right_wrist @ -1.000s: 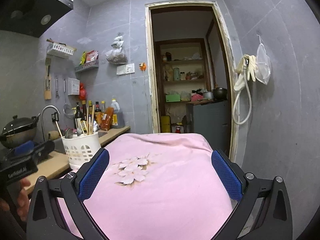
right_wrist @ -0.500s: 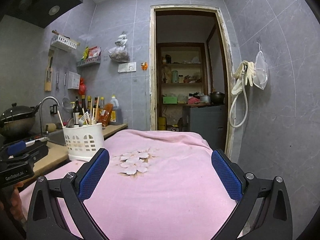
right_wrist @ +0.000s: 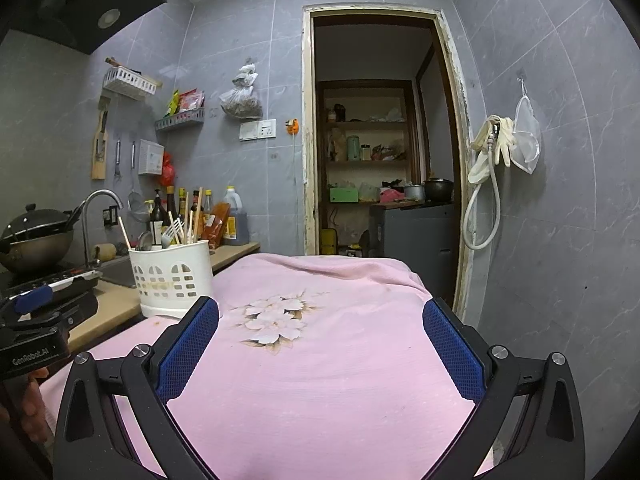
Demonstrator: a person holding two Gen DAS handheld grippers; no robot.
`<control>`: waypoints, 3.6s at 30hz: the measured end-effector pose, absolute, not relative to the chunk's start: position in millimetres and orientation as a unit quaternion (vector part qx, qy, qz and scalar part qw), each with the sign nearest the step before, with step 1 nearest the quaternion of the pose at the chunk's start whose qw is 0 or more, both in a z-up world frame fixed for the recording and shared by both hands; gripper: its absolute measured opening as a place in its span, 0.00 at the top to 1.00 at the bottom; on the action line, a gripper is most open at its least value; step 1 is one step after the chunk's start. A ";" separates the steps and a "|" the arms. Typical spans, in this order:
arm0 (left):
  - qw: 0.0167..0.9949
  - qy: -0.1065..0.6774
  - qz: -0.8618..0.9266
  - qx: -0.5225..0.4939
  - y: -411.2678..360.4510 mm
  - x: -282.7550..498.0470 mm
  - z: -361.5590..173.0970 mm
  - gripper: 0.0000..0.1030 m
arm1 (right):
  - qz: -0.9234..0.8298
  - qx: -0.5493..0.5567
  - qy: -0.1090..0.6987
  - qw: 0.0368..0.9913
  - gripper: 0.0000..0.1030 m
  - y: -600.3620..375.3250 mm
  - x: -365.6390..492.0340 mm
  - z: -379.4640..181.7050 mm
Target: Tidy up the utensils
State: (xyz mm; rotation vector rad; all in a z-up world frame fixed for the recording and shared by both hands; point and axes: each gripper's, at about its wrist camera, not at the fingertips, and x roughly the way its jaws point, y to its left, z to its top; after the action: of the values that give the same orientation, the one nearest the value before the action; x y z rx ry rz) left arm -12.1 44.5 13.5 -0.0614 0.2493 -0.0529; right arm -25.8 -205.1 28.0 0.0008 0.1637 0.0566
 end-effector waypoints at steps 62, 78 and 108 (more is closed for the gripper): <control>0.990 0.131 -0.031 -0.033 49.7 -11.9 12.0 0.03 | 0.032 0.006 0.099 0.995 0.00 -205.6 -21.3 24.5; 0.990 0.131 -0.030 -0.032 49.3 -11.9 12.0 0.03 | 0.033 0.007 0.100 0.994 0.00 -206.0 -21.6 23.7; 0.991 0.126 -0.023 -0.034 53.1 -14.0 7.4 0.03 | 0.033 0.010 0.105 0.994 0.00 -202.7 -22.6 18.8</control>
State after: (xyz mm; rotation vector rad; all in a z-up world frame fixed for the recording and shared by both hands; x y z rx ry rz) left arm -14.0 53.1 7.4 -0.0683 0.2526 -0.0455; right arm -22.6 -202.7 18.8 0.0191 0.2103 0.0664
